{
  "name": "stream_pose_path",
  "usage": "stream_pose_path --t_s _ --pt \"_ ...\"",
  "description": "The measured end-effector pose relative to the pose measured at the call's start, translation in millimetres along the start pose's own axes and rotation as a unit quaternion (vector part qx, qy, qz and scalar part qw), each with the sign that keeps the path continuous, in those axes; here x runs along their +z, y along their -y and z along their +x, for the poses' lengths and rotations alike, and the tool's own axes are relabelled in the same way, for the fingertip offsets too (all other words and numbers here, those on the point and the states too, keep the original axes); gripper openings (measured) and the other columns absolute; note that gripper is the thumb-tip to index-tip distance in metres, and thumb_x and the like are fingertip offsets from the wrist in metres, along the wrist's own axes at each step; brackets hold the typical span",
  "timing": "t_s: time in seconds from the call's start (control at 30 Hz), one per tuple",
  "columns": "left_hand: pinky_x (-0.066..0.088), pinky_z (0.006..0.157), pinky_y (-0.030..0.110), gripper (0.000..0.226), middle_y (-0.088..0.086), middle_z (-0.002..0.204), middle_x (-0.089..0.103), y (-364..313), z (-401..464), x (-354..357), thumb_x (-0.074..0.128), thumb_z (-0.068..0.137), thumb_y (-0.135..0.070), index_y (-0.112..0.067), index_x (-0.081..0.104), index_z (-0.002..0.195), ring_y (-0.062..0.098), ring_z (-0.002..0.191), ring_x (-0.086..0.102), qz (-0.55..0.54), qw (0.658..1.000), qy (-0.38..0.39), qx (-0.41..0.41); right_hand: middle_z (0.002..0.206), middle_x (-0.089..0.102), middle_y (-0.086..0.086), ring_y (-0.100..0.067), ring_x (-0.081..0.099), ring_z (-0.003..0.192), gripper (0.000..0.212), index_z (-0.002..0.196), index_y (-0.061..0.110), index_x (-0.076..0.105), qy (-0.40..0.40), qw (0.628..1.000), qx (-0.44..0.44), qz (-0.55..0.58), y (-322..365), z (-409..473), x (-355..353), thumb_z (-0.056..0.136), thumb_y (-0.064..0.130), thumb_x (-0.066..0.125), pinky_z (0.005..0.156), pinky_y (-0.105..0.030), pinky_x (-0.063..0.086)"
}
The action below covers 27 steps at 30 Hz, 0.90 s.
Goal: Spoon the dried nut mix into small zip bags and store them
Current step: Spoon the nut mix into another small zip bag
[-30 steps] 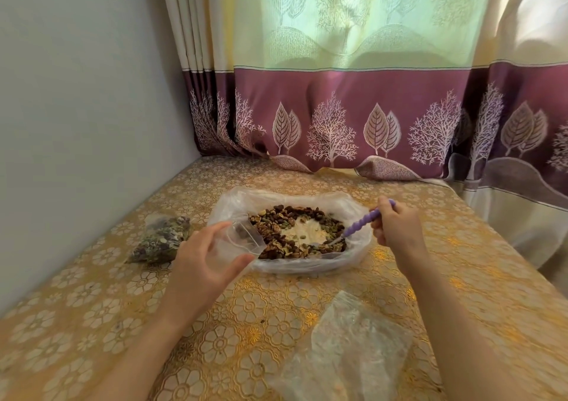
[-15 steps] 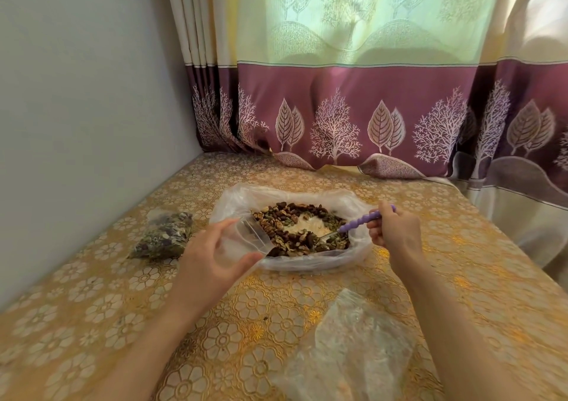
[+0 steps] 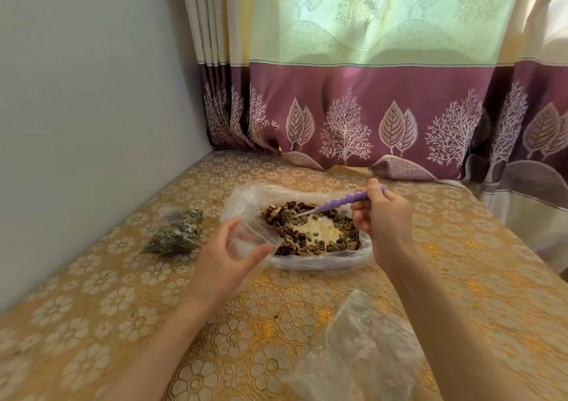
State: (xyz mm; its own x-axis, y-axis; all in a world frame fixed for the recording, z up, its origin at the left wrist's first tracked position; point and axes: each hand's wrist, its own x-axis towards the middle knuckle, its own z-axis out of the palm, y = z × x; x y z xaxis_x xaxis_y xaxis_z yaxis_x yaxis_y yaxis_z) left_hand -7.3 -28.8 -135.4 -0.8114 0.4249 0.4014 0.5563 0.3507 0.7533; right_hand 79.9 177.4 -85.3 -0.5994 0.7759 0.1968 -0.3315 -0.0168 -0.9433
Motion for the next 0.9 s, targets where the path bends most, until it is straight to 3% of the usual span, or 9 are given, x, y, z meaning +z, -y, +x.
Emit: stream_pose_path --t_s 0.07,0.2,0.27,0.33,0.43,0.5,0.6,0.73,0.9 --pt "0.027 0.085 0.008 0.095 -0.026 0.113 0.046 1 -1 0 0.056 0.057 -0.073 -0.027 0.034 0.137 -0.021 0.097 0.034 -0.026 1.0 -0.007 -0.009 0.054 0.055 -0.003 -0.007 0.047 0.04 0.033 0.077 0.0 0.058 0.032 0.999 -0.014 -0.001 3 -9 9 0.1 0.019 0.044 0.036 -0.015 0.035" --pt "0.037 0.091 0.019 0.098 -0.02 0.124 0.048 1 0 -1 0.058 0.055 -0.079 -0.023 0.04 0.134 -0.002 0.11 0.048 -0.084 0.996 -0.016 -0.031 0.051 0.06 0.001 -0.01 0.051 0.043 0.034 0.076 -0.001 0.059 0.106 0.992 -0.059 -0.013 7 -27 26 0.1 0.018 0.043 0.039 -0.017 0.041" --pt "0.041 0.076 0.009 0.096 -0.016 0.112 0.059 -1 0 -4 0.059 0.053 -0.081 -0.023 0.046 0.128 -0.009 0.095 0.055 -0.124 0.991 -0.035 -0.037 0.056 0.061 -0.004 -0.014 0.054 0.047 0.032 0.083 -0.004 0.059 0.137 0.986 -0.089 -0.017 11 -32 31 0.1 0.017 0.043 0.042 -0.02 0.043" --pt "0.045 0.06 0.009 0.078 -0.01 0.095 0.064 -3 0 -7 0.065 0.06 -0.072 -0.023 0.053 0.119 -0.003 0.074 0.061 -0.164 0.984 -0.057 -0.027 0.062 0.061 -0.007 -0.017 0.056 0.051 0.028 0.088 -0.005 0.059 0.166 0.98 -0.112 -0.011 14 -34 33 0.1 0.015 0.042 0.045 -0.023 0.044" --pt "0.056 0.069 0.034 0.073 0.003 0.094 0.066 -2 1 -9 0.065 0.059 -0.07 -0.024 0.055 0.113 0.028 0.08 0.064 -0.188 0.98 -0.07 -0.013 0.068 0.061 -0.008 -0.018 0.056 0.055 0.026 0.094 -0.004 0.058 0.189 0.975 -0.118 0.013 18 -34 32 0.1 0.013 0.04 0.048 -0.024 0.045" --pt "0.056 0.071 0.037 0.079 -0.005 0.097 0.066 -3 1 -11 0.064 0.054 -0.076 -0.026 0.056 0.113 0.022 0.085 0.065 -0.193 0.978 -0.073 -0.01 0.07 0.059 -0.009 -0.018 0.056 0.055 0.025 0.094 -0.002 0.058 0.183 0.976 -0.113 0.037 19 -32 30 0.1 0.013 0.039 0.047 -0.024 0.044" --pt "0.054 0.059 0.025 0.051 -0.013 0.091 0.067 -5 2 -12 0.065 0.063 -0.066 -0.038 0.056 0.104 0.01 0.08 0.065 -0.201 0.975 -0.095 -0.003 0.071 0.059 -0.009 -0.015 0.055 0.054 0.027 0.09 0.002 0.06 0.149 0.981 -0.098 0.076 19 -27 25 0.101 0.016 0.039 0.048 -0.023 0.044" --pt "0.054 0.062 0.025 0.042 -0.021 0.091 0.067 -3 3 -15 0.062 0.068 -0.056 -0.04 0.056 0.106 0.001 0.081 0.065 -0.209 0.97 -0.122 0.002 0.067 0.062 -0.006 -0.012 0.054 0.051 0.032 0.086 0.002 0.061 0.058 0.989 -0.069 0.12 15 -17 17 0.1 0.024 0.043 0.047 -0.019 0.045" --pt "0.054 0.054 0.018 0.032 -0.027 0.088 0.067 -8 5 -24 0.061 0.074 -0.048 -0.041 0.054 0.104 -0.005 0.075 0.066 -0.242 0.958 -0.152 0.018 0.055 0.063 0.003 -0.007 0.052 0.046 0.031 0.078 0.007 0.058 -0.029 0.995 -0.098 -0.006 3 -4 0 0.1 0.024 0.044 0.044 -0.018 0.043"
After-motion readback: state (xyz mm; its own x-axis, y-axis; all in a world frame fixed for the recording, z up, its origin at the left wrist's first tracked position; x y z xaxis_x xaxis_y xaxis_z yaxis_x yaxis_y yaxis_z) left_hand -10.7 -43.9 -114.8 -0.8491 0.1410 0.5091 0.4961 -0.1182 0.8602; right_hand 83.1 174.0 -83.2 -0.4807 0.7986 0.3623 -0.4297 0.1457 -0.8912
